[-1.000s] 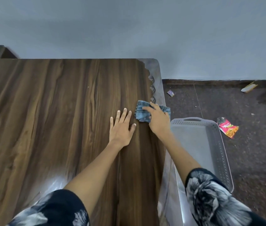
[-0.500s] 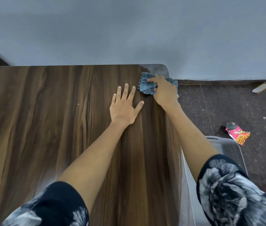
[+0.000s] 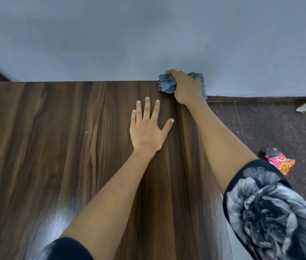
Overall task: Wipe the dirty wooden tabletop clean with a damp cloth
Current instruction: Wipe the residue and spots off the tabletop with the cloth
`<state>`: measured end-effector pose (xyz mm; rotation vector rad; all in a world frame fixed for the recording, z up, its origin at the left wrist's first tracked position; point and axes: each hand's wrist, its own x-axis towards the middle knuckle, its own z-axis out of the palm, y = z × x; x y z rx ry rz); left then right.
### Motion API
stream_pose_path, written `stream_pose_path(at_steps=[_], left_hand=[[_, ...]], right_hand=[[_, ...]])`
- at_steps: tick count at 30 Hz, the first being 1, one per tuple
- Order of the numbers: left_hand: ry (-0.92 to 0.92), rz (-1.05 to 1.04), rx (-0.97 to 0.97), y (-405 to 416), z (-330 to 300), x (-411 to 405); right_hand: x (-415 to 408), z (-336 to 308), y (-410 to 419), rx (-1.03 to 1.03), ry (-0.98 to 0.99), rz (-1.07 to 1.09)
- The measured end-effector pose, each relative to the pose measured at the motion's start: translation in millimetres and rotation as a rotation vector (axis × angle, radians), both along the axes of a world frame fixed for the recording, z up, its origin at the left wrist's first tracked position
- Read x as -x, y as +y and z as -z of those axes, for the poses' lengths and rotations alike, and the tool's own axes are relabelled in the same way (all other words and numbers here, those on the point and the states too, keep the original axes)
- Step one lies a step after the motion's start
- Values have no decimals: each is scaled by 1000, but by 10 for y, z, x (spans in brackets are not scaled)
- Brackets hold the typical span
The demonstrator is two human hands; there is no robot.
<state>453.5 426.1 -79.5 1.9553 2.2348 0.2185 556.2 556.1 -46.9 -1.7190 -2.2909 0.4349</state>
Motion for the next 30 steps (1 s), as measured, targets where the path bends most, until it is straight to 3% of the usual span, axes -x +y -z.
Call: stream_pose_path(at_steps=[7,16,24,30], left_hand=[[-81,-51,-91,-27,20,0],[-112,-53,-106,-52,-15,9],[-336,-149,-248,-170,-73,12],[-324,-117,-239,-270,-81,21]], right_hand=[[-450,102,-692,-74,-170,-211],[-271,78,-145,12,-86,78],[-418,50,-1129,4,-72,-357],[-609,-23,-962,53,-113,-30]])
